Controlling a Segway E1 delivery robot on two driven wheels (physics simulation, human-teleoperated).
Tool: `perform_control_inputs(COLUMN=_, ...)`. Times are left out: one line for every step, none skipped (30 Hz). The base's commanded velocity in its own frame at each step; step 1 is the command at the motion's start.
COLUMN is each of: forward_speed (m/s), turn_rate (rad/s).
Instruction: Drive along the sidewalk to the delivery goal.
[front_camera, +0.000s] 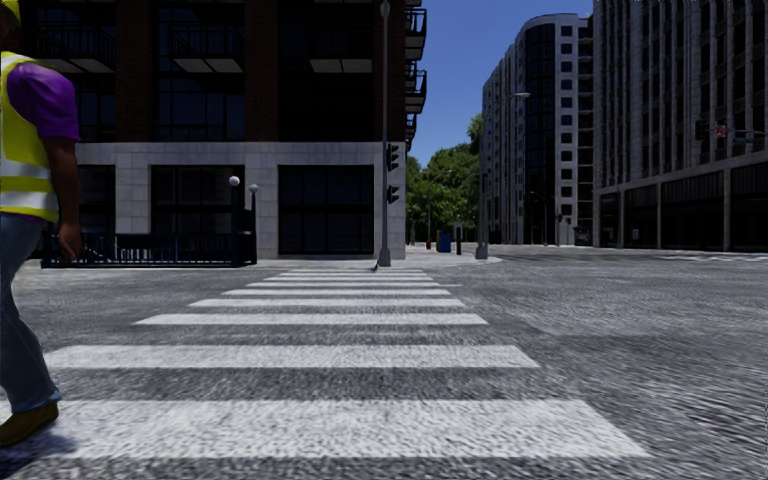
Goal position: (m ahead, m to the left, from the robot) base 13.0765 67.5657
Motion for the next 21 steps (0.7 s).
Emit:
perform_control_inputs(forward_speed=2.00, turn_rate=0.00)
perform_control_inputs(forward_speed=2.00, turn_rate=0.00)
perform_control_inputs(forward_speed=2.00, turn_rate=0.00)
perform_control_inputs(forward_speed=2.00, turn_rate=0.00)
perform_control_inputs(forward_speed=2.00, turn_rate=0.00)
perform_control_inputs(forward_speed=2.00, turn_rate=0.00)
perform_control_inputs(forward_speed=2.00, turn_rate=0.00)
perform_control_inputs(forward_speed=2.00, turn_rate=0.00)
perform_control_inputs(forward_speed=2.00, turn_rate=0.00)
perform_control_inputs(forward_speed=2.00, turn_rate=0.00)
perform_control_inputs(forward_speed=2.00, turn_rate=0.00)
perform_control_inputs(forward_speed=2.00, turn_rate=0.00)
perform_control_inputs(forward_speed=2.00, turn_rate=0.00)
perform_control_inputs(forward_speed=2.00, turn_rate=0.00)
perform_control_inputs(forward_speed=2.00, turn_rate=0.00)
perform_control_inputs(forward_speed=2.00, turn_rate=0.00)
perform_control_inputs(forward_speed=2.00, turn_rate=0.00)
perform_control_inputs(forward_speed=2.00, turn_rate=0.00)
perform_control_inputs(forward_speed=2.00, turn_rate=0.00)
perform_control_inputs(forward_speed=2.00, turn_rate=0.00)
perform_control_inputs(forward_speed=2.00, turn_rate=0.00)
